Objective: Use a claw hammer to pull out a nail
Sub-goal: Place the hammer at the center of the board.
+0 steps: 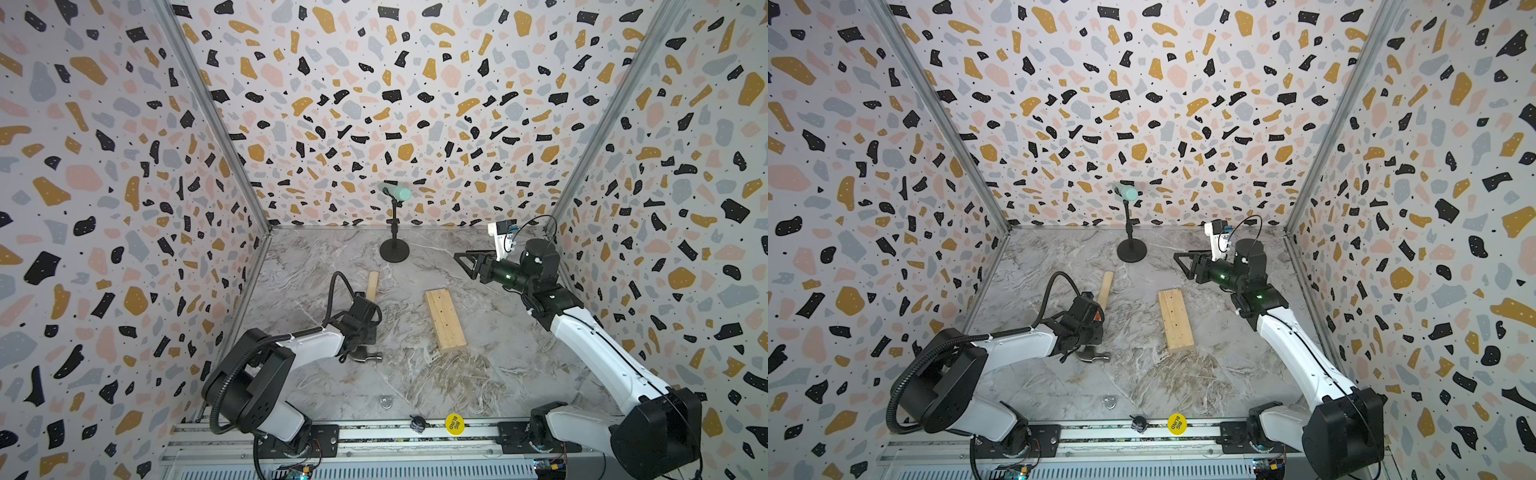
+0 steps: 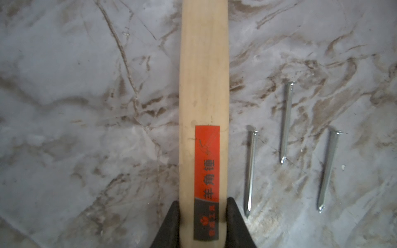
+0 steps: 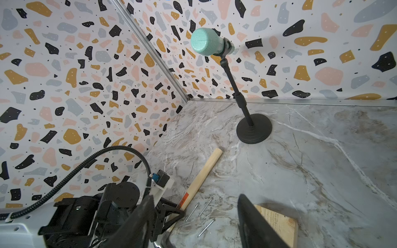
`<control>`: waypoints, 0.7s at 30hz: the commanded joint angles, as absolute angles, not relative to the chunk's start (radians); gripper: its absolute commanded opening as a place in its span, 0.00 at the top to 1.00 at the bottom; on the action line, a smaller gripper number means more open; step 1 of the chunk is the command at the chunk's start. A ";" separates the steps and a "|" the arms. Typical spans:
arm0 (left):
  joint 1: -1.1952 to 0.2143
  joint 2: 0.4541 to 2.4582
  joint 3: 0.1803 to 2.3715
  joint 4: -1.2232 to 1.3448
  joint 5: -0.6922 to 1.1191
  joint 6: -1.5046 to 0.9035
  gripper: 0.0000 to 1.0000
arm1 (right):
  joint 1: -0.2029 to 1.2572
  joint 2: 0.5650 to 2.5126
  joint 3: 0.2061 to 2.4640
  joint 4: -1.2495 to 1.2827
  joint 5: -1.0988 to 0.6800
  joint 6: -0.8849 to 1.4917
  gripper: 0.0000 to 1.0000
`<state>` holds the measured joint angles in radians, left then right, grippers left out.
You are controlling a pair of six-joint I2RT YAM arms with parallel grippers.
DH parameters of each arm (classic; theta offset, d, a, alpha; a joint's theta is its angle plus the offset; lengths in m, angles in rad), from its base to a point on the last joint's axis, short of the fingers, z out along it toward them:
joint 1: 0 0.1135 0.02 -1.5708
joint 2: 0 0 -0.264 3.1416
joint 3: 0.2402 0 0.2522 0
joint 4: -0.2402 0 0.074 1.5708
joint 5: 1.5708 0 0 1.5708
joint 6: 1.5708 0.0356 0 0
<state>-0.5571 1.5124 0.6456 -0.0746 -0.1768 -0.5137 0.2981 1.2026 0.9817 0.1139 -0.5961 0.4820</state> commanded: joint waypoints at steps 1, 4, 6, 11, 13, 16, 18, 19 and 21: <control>-0.551 1.520 0.635 -0.043 -0.209 -0.526 0.72 | 0.293 1.177 0.981 0.135 -0.612 0.480 0.37; -0.551 1.516 0.638 -0.044 -0.209 -0.525 0.67 | 0.293 1.175 0.980 0.135 -0.612 0.480 0.37; -0.551 1.514 0.639 -0.044 -0.207 -0.523 0.63 | 0.293 1.171 0.979 0.133 -0.612 0.480 0.37; -0.551 1.506 0.645 -0.052 -0.209 -0.522 0.58 | 0.289 1.168 0.980 0.128 -0.612 0.476 0.36; -0.551 1.502 0.647 -0.055 -0.210 -0.522 0.56 | 0.289 1.165 0.980 0.125 -0.612 0.475 0.36; -0.551 1.488 0.655 -0.065 -0.215 -0.522 0.51 | 0.284 1.161 0.980 0.118 -0.612 0.470 0.36; -0.551 1.477 0.665 -0.079 -0.220 -0.520 0.44 | 0.279 1.159 0.980 0.112 -0.611 0.468 0.35; -0.551 1.470 0.672 -0.085 -0.222 -0.519 0.42 | 0.277 1.157 0.980 0.109 -0.612 0.464 0.35; -0.551 1.456 0.684 -0.099 -0.228 -0.514 0.37 | 0.268 1.154 0.982 0.100 -0.613 0.458 0.34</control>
<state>-0.5564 1.4902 0.6506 -0.0792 -0.2035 -0.5171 0.2802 1.1923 0.9806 0.1116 -0.5991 0.4774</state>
